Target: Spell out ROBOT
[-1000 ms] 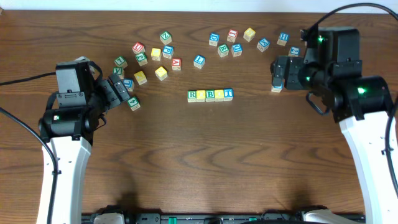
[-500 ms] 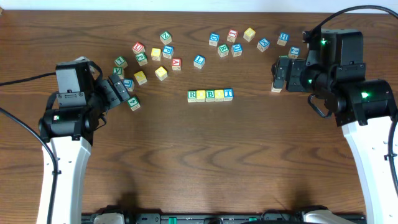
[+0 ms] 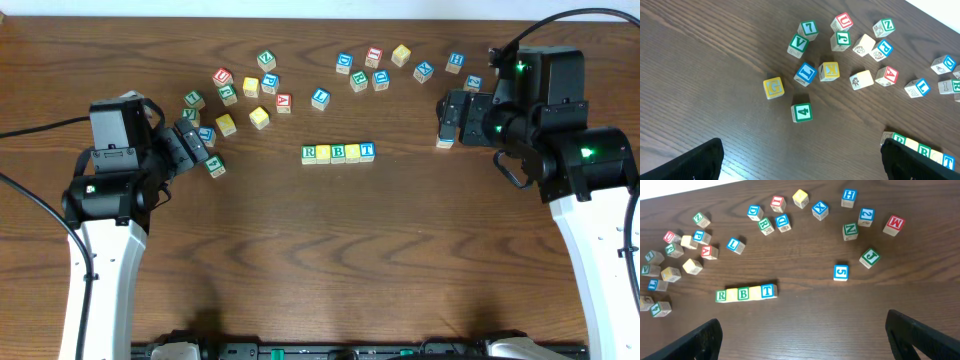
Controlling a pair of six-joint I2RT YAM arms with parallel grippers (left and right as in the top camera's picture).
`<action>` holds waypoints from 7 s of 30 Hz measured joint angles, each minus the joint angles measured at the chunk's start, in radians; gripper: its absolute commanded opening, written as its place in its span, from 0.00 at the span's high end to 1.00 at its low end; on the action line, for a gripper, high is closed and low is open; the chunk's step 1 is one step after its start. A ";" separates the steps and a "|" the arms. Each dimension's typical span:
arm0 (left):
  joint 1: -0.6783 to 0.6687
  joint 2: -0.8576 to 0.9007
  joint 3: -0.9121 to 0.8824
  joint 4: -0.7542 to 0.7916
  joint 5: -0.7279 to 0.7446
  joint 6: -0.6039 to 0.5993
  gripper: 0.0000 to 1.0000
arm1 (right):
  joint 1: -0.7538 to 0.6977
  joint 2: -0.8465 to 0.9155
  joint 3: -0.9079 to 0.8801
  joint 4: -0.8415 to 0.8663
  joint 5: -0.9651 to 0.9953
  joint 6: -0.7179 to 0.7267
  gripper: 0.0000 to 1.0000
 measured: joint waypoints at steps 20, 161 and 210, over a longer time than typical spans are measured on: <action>0.000 0.000 0.000 0.000 0.000 -0.003 0.01 | -0.054 -0.533 -0.637 0.696 0.069 0.018 0.01; 0.000 -1.210 -1.099 0.666 -0.026 0.552 0.01 | -0.061 -1.310 -1.511 0.913 0.068 0.020 0.01; 0.000 -1.210 -1.099 0.666 -0.026 0.552 0.01 | -0.061 -1.310 -1.511 0.913 0.069 0.020 0.01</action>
